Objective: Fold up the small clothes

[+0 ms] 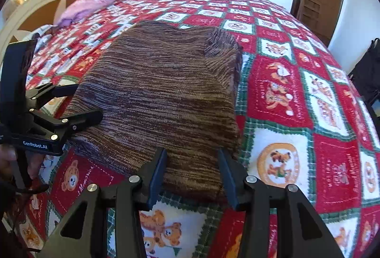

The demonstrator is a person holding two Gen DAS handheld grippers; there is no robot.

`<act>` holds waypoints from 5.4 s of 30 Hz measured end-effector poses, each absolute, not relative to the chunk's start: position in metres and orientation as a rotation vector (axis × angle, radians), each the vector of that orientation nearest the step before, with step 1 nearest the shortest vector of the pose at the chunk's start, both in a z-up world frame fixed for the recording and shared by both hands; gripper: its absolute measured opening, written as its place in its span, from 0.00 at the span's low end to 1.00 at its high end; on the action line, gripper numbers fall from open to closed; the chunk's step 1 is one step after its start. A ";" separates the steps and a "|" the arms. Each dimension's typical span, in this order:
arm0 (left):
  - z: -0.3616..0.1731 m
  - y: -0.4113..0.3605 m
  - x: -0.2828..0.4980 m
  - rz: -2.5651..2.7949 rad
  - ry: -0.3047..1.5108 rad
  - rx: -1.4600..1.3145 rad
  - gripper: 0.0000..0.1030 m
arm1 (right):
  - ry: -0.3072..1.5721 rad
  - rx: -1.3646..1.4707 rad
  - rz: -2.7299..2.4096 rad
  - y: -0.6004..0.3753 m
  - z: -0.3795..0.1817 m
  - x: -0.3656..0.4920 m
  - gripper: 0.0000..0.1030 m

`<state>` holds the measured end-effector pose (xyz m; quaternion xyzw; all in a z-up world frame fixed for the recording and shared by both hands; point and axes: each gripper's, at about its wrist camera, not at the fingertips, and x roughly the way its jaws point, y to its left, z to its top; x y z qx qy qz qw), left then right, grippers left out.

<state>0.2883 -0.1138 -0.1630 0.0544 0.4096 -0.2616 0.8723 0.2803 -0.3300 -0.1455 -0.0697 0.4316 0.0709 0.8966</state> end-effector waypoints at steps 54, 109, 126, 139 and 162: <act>-0.146 -0.130 0.294 -0.607 0.823 0.065 0.32 | 0.802 0.430 0.415 -0.390 -0.145 0.459 0.23; -0.085 0.101 0.153 -0.273 0.680 -0.057 0.27 | 0.847 0.338 0.802 -0.079 -0.104 0.361 0.22; -0.092 0.139 0.141 -0.206 0.682 -0.083 0.27 | 0.895 0.289 0.859 -0.015 -0.115 0.369 0.22; -0.100 0.156 0.133 -0.160 0.692 -0.068 0.27 | 0.940 0.249 0.890 0.028 -0.130 0.373 0.22; -0.150 0.165 0.123 -0.068 0.777 -0.034 0.45 | 1.038 0.189 0.731 0.035 -0.183 0.395 0.39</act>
